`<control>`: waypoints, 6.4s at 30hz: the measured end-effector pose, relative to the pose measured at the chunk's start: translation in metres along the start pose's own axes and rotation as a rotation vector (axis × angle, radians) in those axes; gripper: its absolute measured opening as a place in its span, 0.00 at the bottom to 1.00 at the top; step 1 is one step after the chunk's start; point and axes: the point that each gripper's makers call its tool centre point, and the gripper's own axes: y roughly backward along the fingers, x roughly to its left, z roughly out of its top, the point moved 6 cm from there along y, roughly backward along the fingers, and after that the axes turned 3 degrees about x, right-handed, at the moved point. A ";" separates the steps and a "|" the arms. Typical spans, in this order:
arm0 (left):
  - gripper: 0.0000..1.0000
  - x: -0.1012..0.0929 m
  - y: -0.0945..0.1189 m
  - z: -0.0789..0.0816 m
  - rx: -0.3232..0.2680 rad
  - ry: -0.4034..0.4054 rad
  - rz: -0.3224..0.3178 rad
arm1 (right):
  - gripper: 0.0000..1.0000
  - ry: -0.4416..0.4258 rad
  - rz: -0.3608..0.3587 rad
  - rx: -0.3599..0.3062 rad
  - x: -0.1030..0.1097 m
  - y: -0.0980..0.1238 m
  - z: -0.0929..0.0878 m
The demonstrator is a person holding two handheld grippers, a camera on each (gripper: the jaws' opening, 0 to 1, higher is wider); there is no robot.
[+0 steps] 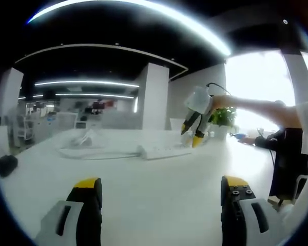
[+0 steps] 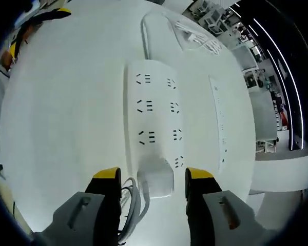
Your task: Straighten the power strip on the desk, plug the charger into it
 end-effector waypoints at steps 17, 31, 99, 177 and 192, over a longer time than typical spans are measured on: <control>0.99 0.000 0.001 0.001 -0.001 -0.002 0.007 | 0.27 -0.009 0.000 -0.020 -0.003 -0.002 -0.001; 0.98 -0.006 -0.006 0.003 -0.001 -0.006 -0.001 | 0.26 0.031 0.037 0.059 -0.009 -0.007 0.003; 0.99 -0.009 -0.009 0.005 0.002 -0.019 0.001 | 1.00 0.081 0.042 -0.100 0.000 -0.018 0.007; 0.99 -0.011 -0.006 0.006 -0.016 -0.010 -0.018 | 1.00 -0.652 -0.161 -1.186 -0.001 0.098 -0.028; 0.99 -0.010 -0.004 0.008 -0.026 -0.006 -0.018 | 1.00 -0.700 -0.223 -1.192 0.035 0.113 -0.042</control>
